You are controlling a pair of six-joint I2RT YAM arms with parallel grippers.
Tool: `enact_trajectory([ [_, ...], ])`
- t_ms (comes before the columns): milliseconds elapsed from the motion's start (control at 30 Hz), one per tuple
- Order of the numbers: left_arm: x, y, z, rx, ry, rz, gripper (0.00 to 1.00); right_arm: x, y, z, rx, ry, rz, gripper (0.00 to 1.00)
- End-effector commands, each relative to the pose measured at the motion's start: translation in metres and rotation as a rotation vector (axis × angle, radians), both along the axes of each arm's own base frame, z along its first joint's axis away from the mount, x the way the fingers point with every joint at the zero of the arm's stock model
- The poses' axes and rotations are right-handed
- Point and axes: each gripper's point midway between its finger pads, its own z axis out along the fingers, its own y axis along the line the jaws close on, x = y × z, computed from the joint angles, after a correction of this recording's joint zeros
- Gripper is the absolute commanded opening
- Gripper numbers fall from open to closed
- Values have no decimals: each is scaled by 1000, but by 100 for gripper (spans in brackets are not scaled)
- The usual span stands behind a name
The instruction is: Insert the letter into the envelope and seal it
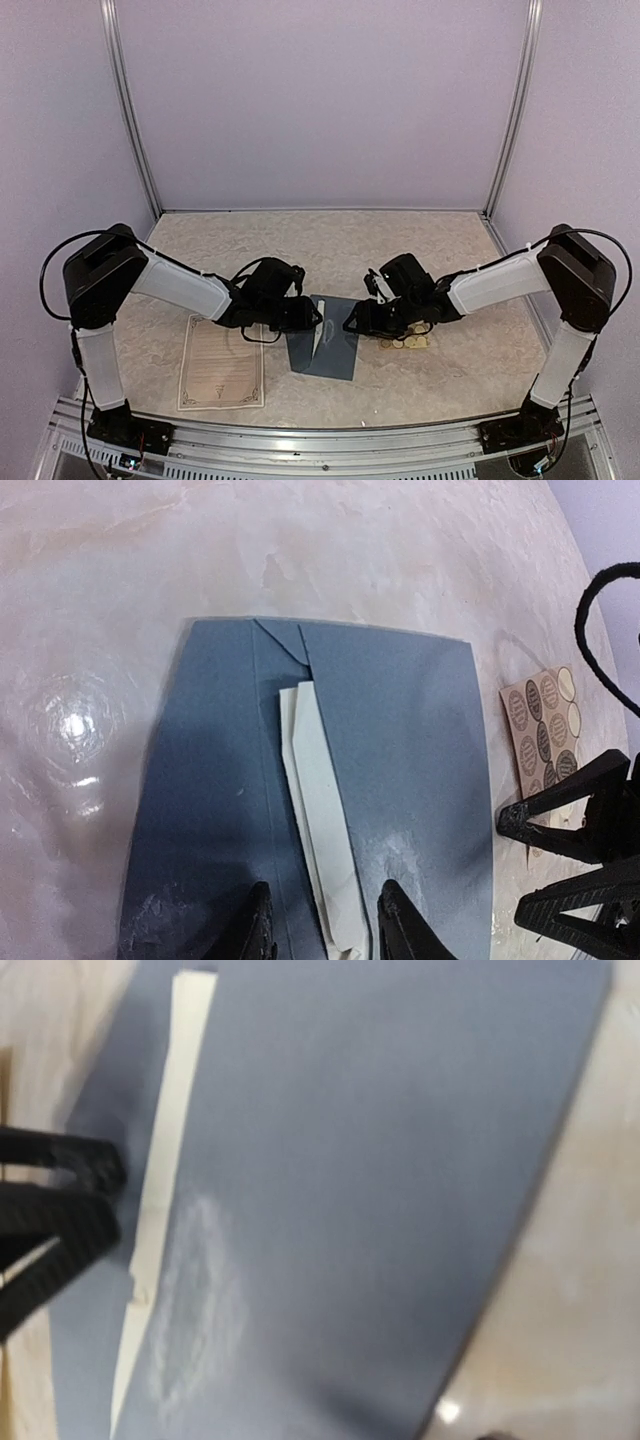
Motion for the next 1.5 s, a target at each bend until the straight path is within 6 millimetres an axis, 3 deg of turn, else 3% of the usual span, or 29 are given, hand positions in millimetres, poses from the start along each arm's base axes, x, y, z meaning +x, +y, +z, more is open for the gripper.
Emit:
enact_trajectory([
  [0, 7, -8, -5, -10, -4, -31, 33, 9, -1, -9, -28, 6, 2, 62],
  [467, 6, -17, -19, -28, 19, -66, 26, 13, 1, -23, -36, 31, 7, 61],
  [1100, -2, -23, -27, -40, 44, -84, 25, 16, 4, -19, -26, 20, 11, 61],
  [1333, 2, -27, -12, -60, 9, -83, 25, 18, 5, -7, -11, -3, 17, 61],
  [1400, 5, -21, 0, -47, -25, -66, 28, 20, 7, 6, -3, -36, 31, 64],
  [1467, 10, -13, 24, -34, -79, -45, 35, 22, 6, 23, 4, -82, 42, 69],
])
